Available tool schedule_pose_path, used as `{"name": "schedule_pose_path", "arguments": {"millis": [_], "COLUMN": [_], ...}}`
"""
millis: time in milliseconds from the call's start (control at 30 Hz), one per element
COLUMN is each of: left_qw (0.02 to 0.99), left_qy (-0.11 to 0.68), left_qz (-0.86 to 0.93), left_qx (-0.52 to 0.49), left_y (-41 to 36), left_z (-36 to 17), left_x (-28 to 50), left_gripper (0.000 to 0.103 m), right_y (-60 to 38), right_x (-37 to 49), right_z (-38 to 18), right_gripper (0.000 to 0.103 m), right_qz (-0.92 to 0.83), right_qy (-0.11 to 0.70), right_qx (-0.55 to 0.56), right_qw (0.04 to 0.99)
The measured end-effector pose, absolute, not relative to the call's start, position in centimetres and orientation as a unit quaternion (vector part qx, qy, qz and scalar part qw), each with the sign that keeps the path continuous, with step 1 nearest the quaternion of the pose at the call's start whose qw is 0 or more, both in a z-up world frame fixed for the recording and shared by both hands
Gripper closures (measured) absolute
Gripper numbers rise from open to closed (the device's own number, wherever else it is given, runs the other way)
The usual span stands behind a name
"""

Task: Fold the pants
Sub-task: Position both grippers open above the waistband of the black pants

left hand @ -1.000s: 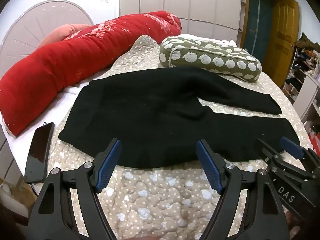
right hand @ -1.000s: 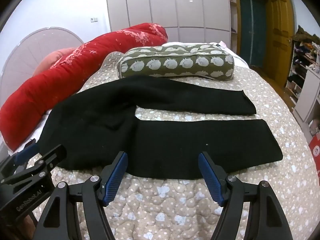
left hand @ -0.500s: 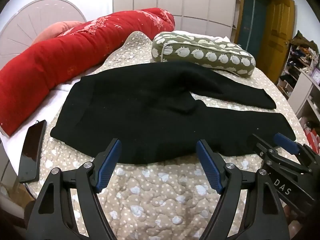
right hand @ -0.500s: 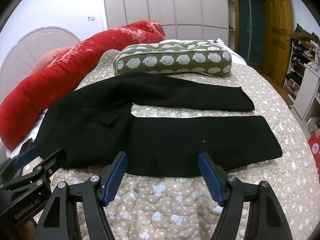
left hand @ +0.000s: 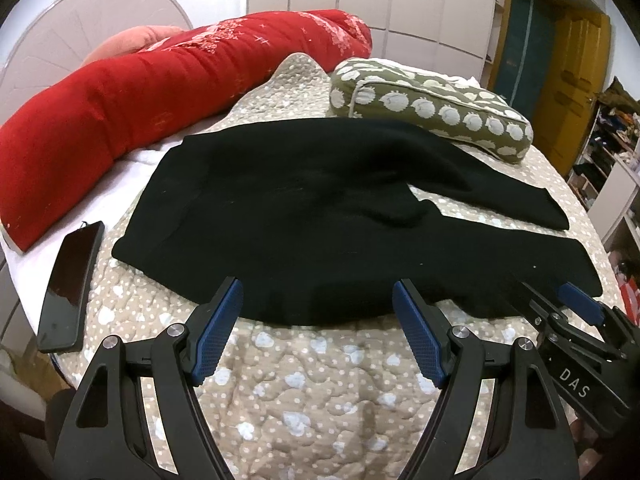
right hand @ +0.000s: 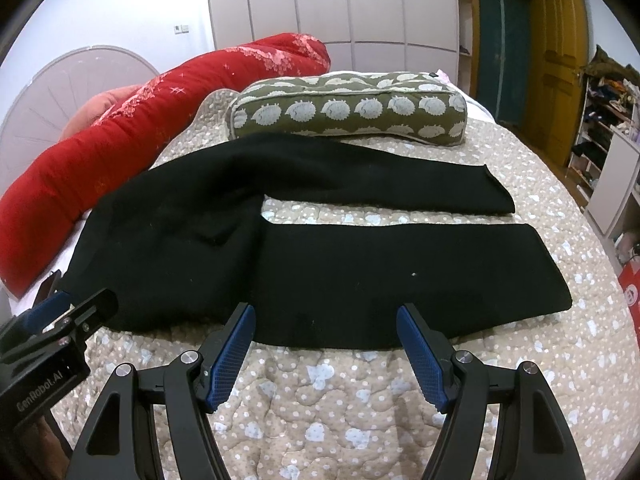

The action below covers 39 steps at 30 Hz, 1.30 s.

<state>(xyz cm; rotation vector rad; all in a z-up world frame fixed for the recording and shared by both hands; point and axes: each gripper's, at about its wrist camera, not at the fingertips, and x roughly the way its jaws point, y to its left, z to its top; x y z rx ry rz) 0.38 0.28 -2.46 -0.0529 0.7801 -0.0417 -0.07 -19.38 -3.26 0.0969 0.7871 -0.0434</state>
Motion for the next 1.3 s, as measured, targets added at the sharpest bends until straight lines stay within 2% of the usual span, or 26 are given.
{"name": "schedule_pose_path", "arguments": {"millis": [1300], "left_qw": [0.91], "left_qy": [0.408], "left_qz": [0.044], "left_qx": [-0.058], "left_y": [5.4], "left_z": [-3.7], "left_x": [1.8], "left_gripper": [0.025], "right_y": [-20.2], "right_x": [1.4], "right_z": [-4.7], "right_gripper": [0.032], "right_qz": [-0.021], "right_qy": [0.405], "right_qx": [0.063], "right_qw": [0.912]}}
